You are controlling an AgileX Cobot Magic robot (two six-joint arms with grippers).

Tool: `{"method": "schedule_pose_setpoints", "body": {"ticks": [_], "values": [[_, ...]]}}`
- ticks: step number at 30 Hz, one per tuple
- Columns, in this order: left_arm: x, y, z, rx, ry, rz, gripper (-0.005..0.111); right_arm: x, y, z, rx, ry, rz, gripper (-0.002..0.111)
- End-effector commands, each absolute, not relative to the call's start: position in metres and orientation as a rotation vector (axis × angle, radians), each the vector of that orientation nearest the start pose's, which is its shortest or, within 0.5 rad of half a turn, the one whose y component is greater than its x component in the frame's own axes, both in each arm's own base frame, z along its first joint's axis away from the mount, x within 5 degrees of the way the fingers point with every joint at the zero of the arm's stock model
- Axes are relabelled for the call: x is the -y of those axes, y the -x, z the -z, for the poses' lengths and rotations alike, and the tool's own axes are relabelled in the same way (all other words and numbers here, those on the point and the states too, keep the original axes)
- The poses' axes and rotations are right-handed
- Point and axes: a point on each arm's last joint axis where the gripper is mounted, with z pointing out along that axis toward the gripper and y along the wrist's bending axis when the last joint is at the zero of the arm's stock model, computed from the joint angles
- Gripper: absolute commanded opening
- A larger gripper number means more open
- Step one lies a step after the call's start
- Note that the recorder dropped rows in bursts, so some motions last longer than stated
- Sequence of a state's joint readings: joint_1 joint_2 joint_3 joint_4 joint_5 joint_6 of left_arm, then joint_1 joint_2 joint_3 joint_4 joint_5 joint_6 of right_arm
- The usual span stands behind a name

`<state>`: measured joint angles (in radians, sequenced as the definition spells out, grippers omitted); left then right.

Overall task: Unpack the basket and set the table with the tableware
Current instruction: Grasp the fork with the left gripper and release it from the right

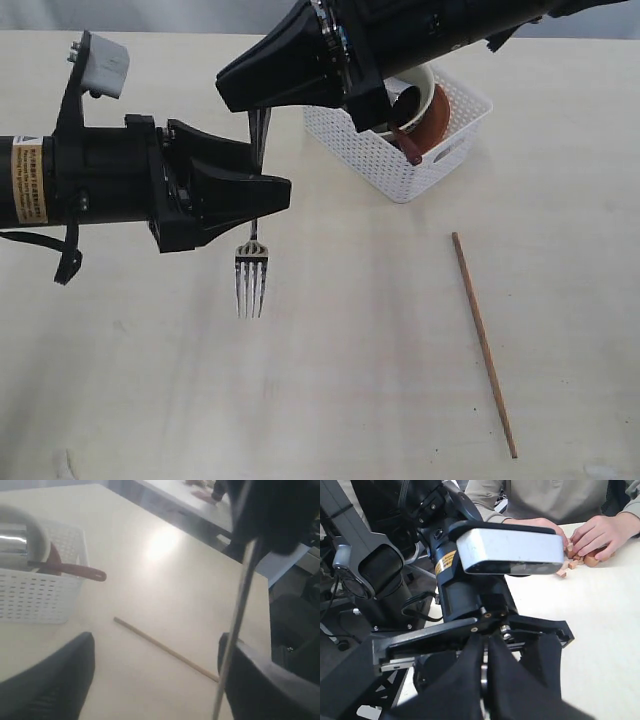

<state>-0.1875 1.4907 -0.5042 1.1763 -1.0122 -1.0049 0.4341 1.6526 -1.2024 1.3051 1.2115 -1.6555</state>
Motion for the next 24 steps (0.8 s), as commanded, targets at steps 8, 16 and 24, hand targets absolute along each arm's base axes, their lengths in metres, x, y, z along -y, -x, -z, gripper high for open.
{"method": "schedule_pose_setpoints", "body": {"ticks": [8,16,24], "values": [[0.116,-0.226,-0.206,-1.808,-0.677,1.054,0.005,-0.213,-0.261,-0.305,-1.501,1.495,-1.245,0.000],[0.116,-0.227,-0.206,-1.805,-0.664,1.054,0.000,-0.214,-0.262,-0.307,-1.518,1.454,-1.277,0.042],[0.110,-0.237,-0.202,-1.948,-0.529,0.993,0.000,-0.175,-0.306,-0.301,-1.789,1.157,-0.936,0.061]]}}
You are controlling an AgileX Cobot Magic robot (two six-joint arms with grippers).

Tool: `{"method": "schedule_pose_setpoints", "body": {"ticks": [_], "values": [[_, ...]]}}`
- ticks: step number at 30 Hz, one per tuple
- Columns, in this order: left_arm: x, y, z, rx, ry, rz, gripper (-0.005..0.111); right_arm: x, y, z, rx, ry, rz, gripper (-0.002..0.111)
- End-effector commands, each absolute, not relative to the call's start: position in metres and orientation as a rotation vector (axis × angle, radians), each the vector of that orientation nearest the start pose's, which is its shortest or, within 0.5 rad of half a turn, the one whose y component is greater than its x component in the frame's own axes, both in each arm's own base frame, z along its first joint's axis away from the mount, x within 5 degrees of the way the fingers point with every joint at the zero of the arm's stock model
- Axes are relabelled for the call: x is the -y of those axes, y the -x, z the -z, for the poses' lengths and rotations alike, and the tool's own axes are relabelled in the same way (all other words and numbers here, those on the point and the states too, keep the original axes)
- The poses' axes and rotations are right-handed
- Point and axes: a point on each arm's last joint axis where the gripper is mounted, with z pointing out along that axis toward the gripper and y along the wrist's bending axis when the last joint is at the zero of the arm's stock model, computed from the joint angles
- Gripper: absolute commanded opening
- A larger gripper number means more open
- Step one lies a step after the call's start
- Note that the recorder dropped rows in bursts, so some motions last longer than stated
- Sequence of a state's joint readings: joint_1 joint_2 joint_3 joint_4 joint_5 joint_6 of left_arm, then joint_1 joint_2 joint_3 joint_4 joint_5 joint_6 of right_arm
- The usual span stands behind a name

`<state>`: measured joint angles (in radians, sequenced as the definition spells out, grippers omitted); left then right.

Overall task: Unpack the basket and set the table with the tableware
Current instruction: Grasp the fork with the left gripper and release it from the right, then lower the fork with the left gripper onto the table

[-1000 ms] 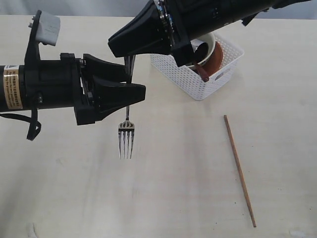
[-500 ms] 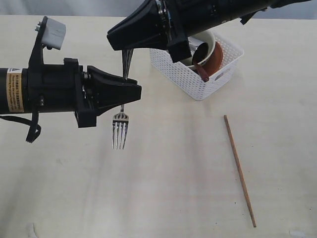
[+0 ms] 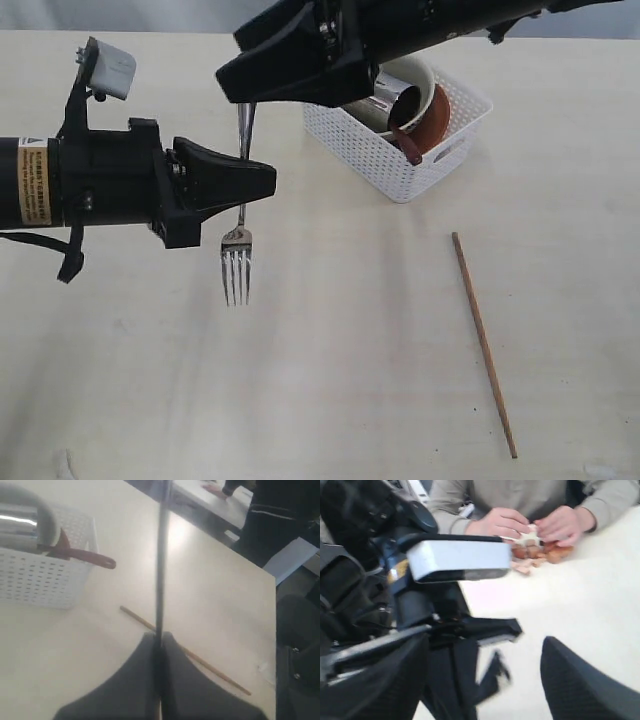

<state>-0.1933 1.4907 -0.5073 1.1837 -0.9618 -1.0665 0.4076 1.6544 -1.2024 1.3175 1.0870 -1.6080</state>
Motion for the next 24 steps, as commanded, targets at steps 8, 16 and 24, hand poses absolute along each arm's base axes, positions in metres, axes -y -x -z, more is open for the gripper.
{"method": "schedule_pose_setpoints", "body": {"ticks": [8,16,24], "values": [[0.113,-0.257,-0.202,-2.109,-0.430,1.027,0.000,-0.120,-0.333,-0.304,-1.930,0.833,-0.884,0.061],[0.120,-0.280,-0.174,-2.215,-0.327,1.234,0.000,-0.121,-0.332,-0.305,-1.933,0.832,-0.900,0.061],[0.103,-0.287,-0.147,-2.282,-0.135,1.430,0.000,-0.114,-0.335,-0.301,-1.973,0.822,-0.843,0.061]]}}
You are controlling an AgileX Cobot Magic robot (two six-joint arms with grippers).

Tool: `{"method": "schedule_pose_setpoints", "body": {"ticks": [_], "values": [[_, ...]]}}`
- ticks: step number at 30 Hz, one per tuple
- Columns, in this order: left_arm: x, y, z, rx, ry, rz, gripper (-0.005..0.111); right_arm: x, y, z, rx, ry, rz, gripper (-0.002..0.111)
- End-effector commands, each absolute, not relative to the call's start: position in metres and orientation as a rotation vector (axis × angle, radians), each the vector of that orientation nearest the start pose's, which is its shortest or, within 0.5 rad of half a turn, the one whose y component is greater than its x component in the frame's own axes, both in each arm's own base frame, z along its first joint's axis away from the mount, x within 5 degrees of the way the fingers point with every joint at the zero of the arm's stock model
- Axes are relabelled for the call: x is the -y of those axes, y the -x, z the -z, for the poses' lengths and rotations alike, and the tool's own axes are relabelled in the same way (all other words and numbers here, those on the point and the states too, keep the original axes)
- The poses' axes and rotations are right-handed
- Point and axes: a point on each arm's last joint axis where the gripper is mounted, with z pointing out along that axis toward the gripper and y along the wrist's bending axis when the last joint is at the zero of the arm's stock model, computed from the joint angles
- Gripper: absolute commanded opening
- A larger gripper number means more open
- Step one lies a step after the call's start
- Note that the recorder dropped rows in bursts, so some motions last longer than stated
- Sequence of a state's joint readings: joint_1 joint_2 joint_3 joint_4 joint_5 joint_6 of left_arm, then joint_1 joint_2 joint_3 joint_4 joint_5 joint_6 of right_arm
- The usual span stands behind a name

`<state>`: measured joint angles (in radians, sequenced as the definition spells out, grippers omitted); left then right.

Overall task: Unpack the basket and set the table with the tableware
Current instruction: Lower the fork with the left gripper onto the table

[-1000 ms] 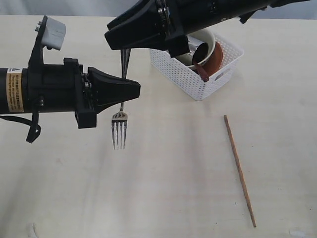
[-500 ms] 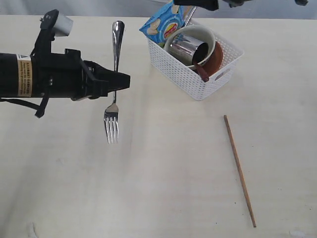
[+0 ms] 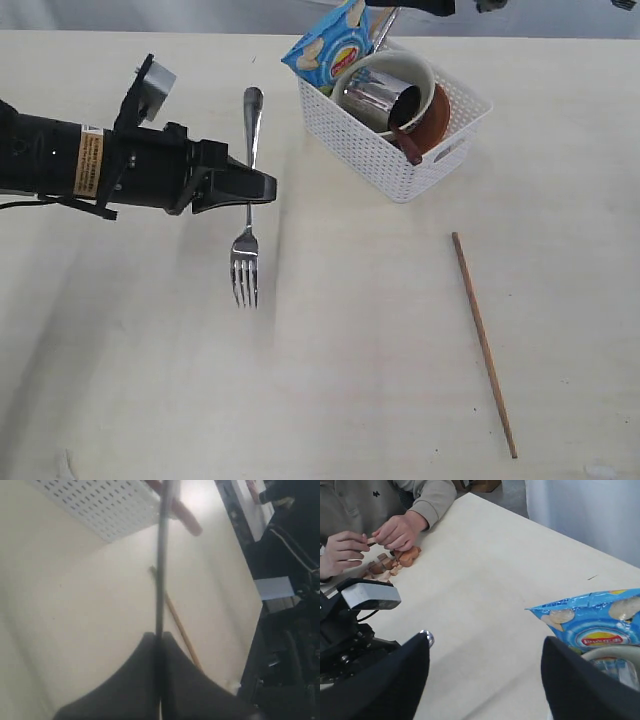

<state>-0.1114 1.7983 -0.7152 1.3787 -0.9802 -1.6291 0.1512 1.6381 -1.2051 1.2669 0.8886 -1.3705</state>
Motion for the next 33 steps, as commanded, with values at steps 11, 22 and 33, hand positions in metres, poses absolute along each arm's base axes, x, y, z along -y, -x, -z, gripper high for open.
{"method": "schedule_pose_setpoints", "body": {"ticks": [11,22,33], "values": [[0.103,-0.283,-0.125,-2.414,-0.086,1.460,0.000,-0.114,-0.335,-0.301,-1.980,0.819,-0.839,0.061],[0.097,-0.277,-0.111,-2.576,0.111,1.359,0.000,-0.114,-0.335,-0.301,-1.986,0.806,-0.842,0.061],[0.092,-0.262,-0.097,-2.676,0.254,1.276,0.000,-0.113,-0.336,-0.301,-1.987,0.793,-0.827,0.061]]}}
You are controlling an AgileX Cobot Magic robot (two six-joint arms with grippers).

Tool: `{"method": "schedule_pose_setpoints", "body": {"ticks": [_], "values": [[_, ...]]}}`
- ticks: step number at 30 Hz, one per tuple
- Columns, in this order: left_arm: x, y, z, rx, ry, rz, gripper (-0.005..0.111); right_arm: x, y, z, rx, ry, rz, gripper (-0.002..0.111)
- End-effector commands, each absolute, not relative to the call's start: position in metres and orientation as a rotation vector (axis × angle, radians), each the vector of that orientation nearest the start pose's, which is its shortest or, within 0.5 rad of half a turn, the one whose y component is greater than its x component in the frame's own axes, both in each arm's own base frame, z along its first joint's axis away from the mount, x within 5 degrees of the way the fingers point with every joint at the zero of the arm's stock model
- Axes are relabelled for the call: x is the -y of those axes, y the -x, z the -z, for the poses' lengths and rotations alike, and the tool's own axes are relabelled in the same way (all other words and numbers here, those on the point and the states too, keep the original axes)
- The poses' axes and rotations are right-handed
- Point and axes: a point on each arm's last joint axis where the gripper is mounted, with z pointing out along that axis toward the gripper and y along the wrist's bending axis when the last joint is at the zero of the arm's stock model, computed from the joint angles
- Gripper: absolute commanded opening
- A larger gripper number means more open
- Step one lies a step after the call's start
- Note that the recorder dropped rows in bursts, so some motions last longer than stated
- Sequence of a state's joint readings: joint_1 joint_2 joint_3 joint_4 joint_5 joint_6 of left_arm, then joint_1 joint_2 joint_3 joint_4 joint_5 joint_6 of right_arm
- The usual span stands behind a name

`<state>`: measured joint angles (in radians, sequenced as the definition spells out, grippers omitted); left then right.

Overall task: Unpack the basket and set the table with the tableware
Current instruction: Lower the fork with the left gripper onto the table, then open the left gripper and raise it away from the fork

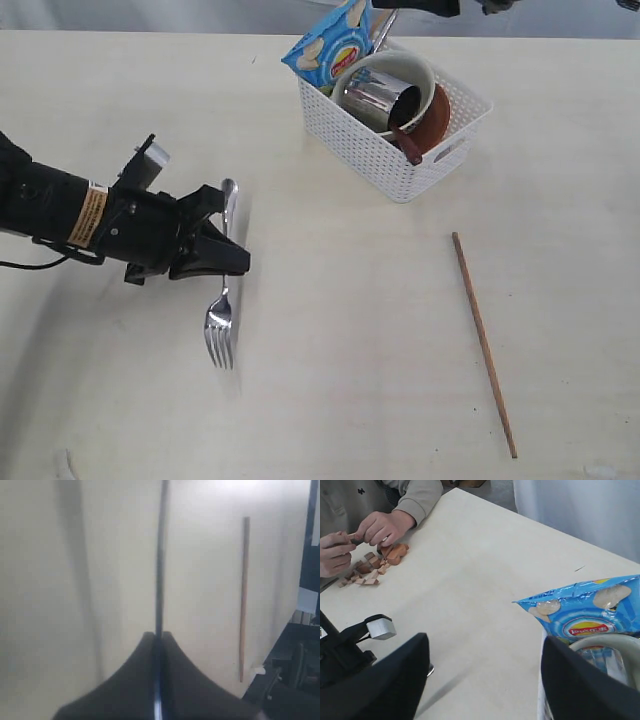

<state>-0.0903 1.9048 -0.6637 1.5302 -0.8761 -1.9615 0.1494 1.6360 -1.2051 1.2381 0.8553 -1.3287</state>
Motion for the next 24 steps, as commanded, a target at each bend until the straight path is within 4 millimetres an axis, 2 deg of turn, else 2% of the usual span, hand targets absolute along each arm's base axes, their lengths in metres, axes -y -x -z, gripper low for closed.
{"method": "schedule_pose_setpoints", "body": {"ticks": [1,18,24], "values": [[0.0907,-0.2613,-0.0952,-2.676,0.265,1.255,0.000,-0.1131,-0.3363,-0.3011,-1.987,0.793,-0.827,0.061],[0.0862,-0.2629,-0.0913,-2.691,0.289,1.159,0.000,-0.1131,-0.3363,-0.3011,-2.003,0.765,-0.845,0.061],[0.0863,-0.2602,-0.0904,-2.718,0.233,1.151,0.004,-0.1131,-0.3363,-0.3011,-2.007,0.758,-0.849,0.061]]}}
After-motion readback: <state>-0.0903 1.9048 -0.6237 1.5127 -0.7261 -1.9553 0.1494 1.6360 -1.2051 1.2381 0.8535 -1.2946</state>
